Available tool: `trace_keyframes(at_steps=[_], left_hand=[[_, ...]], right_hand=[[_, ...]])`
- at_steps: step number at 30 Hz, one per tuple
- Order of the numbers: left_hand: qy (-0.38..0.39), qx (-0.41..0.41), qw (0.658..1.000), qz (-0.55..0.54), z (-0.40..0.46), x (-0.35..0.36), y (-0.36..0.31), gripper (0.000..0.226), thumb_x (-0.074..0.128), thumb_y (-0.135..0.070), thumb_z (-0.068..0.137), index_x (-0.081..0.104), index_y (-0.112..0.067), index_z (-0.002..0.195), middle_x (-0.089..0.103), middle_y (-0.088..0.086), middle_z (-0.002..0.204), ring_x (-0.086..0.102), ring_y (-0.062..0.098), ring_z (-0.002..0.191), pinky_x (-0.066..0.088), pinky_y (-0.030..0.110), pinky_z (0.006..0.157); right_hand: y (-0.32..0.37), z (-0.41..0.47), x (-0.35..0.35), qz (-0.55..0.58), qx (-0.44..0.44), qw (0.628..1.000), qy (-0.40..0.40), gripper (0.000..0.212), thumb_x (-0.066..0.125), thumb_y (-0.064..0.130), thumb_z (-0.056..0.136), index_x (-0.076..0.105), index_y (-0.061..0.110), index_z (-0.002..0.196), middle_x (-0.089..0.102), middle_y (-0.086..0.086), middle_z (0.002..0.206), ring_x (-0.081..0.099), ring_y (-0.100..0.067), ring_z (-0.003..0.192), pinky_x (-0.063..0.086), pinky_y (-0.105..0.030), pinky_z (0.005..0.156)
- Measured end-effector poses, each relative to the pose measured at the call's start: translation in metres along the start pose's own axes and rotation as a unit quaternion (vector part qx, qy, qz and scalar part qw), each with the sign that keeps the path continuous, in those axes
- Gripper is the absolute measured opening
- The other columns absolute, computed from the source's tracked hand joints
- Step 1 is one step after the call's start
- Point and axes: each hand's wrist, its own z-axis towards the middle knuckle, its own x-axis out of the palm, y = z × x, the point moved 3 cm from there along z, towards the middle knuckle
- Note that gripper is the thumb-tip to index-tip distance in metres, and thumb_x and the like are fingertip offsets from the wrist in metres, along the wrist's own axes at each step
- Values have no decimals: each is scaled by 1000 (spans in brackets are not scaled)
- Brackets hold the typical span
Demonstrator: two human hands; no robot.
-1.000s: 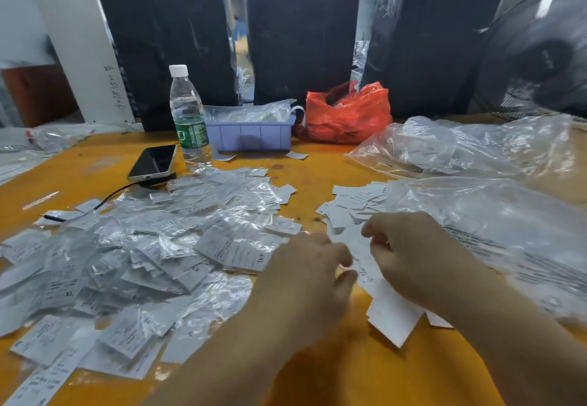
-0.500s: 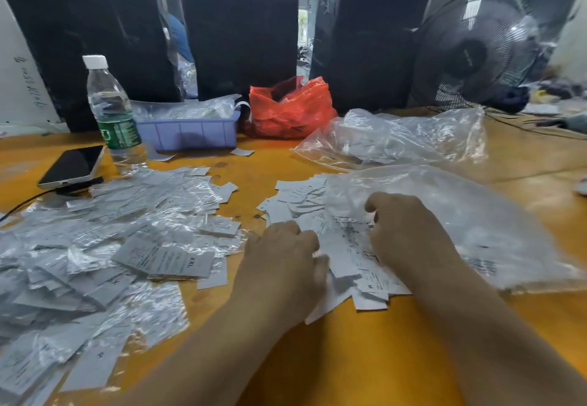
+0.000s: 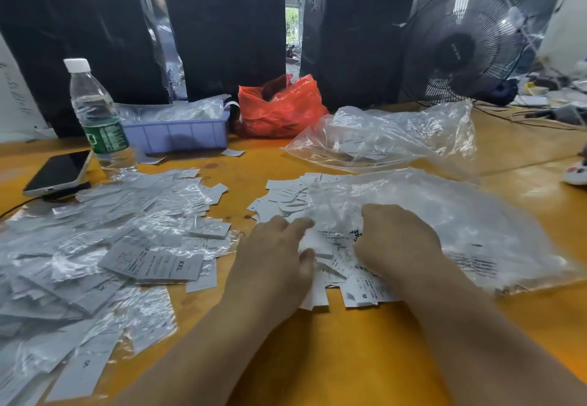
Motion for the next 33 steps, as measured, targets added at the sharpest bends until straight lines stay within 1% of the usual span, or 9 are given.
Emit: trace_keyframes(at_steps=[4,11,16,19,21,24,27,31,33], left_hand=[[9,56,995,76,-2,6,-6,30,40,-43,99,59,-39,122,47,-12,126,35,15,123,19,38,97],[-55,83,994,55,-4,1,-9,18,38,-25,102,56,-28,102,59,-10,101,47,16,100,26,32,88],[-101,99,988,68,-7,-5,-14,14,54,-7,90,58,-20,93,62,-5,75,55,20,74,30,33,77],[-82,97,989,78,-8,-4,-13,18,51,-8,89,55,-23,99,62,-6,84,55,20,82,29,33,81],[-85,97,990,55,-8,-6,-11,21,50,-10,88,56,-24,103,63,-6,92,55,19,89,30,33,84],[-88,94,991,42,-6,-6,-9,26,49,-13,90,58,-26,112,61,-8,104,53,17,100,30,33,89],[-87,97,991,40,-7,-7,-9,22,51,-15,92,64,-25,107,59,-7,103,52,18,100,30,33,90],[-82,98,991,38,-9,-7,-7,20,49,-20,95,62,-29,107,58,-9,105,49,15,102,27,32,91],[-84,102,991,33,-10,-8,-8,19,49,-21,95,62,-29,108,58,-10,105,49,14,102,27,32,90]], right_hand=[[2,2,-2,14,-12,1000,-20,12,50,11,85,47,20,92,53,-2,95,48,-25,89,41,-34,67],[1,-2,4,-25,-4,999,22,28,48,13,91,52,16,119,56,-7,118,51,-29,109,50,-41,84],[0,2,1,23,-21,999,-41,21,45,11,89,52,15,108,56,-6,106,51,-25,95,46,-35,71],[-1,4,0,43,-14,998,-40,15,41,7,88,44,16,76,51,-1,83,47,-18,71,37,-30,56],[-3,5,0,60,-14,997,-40,20,40,5,88,43,16,72,49,-2,79,46,-16,66,33,-29,52],[-7,4,-4,55,-16,997,-55,23,42,4,90,61,13,102,59,-9,106,57,-26,91,49,-34,70],[-11,3,-6,-35,12,999,-20,39,50,13,92,52,21,129,46,-5,131,44,-30,119,46,-41,83],[-8,-2,-6,-59,29,998,6,15,49,11,90,46,20,101,43,0,88,49,-26,86,41,-33,65],[-7,-3,-5,-39,17,999,-14,15,49,7,88,41,19,92,42,1,83,47,-25,79,38,-32,60]])
